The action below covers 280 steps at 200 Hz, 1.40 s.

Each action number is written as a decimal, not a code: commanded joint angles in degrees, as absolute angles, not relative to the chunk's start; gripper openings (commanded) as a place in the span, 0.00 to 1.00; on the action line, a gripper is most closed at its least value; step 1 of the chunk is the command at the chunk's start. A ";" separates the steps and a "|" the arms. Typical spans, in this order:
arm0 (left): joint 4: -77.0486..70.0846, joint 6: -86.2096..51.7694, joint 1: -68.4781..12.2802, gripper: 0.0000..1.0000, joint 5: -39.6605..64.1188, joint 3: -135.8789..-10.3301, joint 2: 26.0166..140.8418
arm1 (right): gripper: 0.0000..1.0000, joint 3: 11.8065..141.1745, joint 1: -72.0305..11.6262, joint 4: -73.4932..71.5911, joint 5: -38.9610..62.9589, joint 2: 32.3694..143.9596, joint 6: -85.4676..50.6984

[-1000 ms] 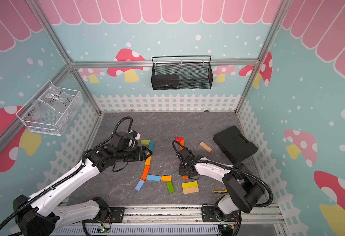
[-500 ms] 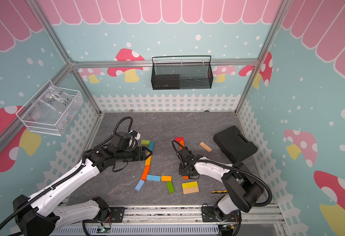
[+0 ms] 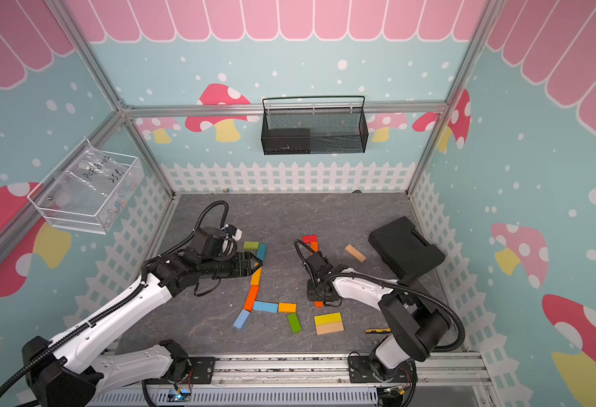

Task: Assemble a giraffe with building blocks
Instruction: Assemble the building block at the center of the board, then pick up the building block from the center of the board.

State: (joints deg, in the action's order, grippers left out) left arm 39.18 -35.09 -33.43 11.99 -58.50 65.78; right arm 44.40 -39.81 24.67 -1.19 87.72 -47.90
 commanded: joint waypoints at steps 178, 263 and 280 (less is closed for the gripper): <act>39.65 -33.40 -35.57 0.76 11.62 -60.55 68.36 | 0.65 53.61 -28.27 47.03 -11.02 75.12 -51.44; 37.69 -34.71 -39.78 0.76 11.87 -59.41 71.10 | 0.70 53.14 -23.30 45.44 -12.33 85.68 -60.07; 37.36 -34.89 -39.80 0.76 11.71 -59.08 70.97 | 0.70 52.83 -23.07 42.87 -11.12 87.28 -60.72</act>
